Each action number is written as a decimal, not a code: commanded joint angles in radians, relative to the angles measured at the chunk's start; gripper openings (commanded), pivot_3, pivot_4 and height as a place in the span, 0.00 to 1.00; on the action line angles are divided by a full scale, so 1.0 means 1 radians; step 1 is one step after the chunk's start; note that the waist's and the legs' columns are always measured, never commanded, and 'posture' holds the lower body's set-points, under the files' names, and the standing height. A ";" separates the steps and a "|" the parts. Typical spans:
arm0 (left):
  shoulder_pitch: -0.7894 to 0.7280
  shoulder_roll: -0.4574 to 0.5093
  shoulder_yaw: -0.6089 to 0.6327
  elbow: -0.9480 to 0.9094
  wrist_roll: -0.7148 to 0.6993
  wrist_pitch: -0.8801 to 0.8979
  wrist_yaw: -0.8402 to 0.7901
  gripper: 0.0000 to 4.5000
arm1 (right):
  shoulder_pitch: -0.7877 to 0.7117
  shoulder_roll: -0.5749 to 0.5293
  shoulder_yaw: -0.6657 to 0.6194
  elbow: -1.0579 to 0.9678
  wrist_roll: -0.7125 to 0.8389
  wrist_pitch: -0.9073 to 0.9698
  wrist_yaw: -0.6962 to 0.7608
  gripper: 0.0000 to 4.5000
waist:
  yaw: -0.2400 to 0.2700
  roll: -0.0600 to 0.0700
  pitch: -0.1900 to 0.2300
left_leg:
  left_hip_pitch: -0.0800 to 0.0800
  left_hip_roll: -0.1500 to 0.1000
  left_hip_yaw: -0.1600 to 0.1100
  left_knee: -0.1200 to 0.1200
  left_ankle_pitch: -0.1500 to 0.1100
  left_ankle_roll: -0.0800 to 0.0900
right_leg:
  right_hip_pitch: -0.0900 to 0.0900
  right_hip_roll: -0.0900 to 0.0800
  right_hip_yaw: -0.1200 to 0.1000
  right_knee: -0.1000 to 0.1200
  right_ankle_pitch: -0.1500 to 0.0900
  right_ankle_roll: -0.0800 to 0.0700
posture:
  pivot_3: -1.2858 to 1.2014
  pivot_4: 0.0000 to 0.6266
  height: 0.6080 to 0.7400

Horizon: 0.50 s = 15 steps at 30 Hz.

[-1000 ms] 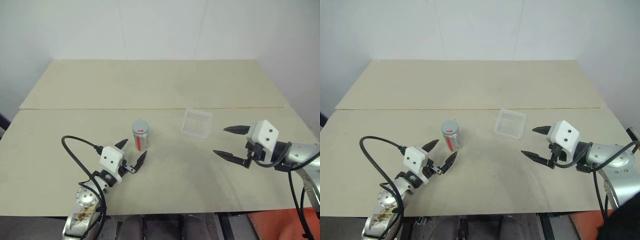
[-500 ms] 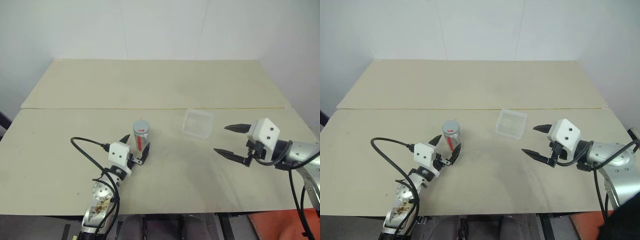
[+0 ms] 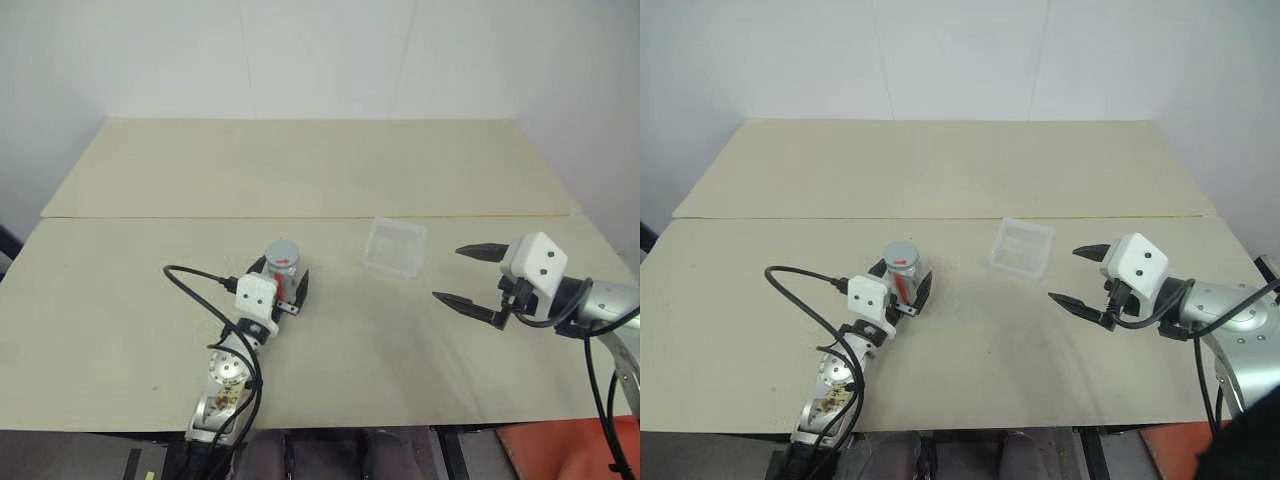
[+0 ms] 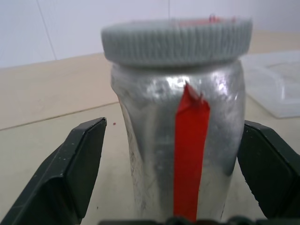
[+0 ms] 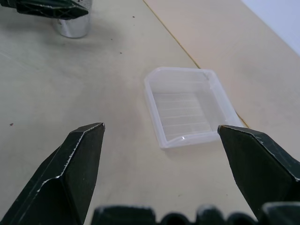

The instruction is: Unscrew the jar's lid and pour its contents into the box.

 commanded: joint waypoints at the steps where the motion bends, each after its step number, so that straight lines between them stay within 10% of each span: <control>1: 0.007 -0.002 -0.002 -0.018 0.013 -0.040 0.018 0.99 | 0.007 -0.018 -0.057 -0.036 0.003 0.004 -0.012 1.00 | 0.000 0.000 0.000 | 0.000 0.000 0.000 0.000 0.000 0.000 | 0.000 0.000 0.000 0.000 0.000 0.000 | 0.52 0.24 1.00; 10: -0.010 -0.023 0.011 0.014 0.000 -0.085 0.054 0.99 | 0.008 -0.022 -0.061 -0.026 0.002 -0.007 -0.008 1.00 | 0.000 0.000 0.000 | 0.000 0.000 0.000 0.000 0.000 0.000 | 0.000 0.000 0.000 0.000 0.000 0.000 | 0.52 0.24 1.00; 15: -0.012 -0.022 0.008 0.027 0.003 -0.096 0.050 0.72 | 0.005 -0.022 -0.059 -0.022 -0.002 -0.012 -0.009 1.00 | 0.000 0.000 0.000 | 0.000 0.000 0.000 0.000 0.000 0.000 | 0.000 0.000 0.000 0.000 0.000 0.000 | 0.52 0.24 1.00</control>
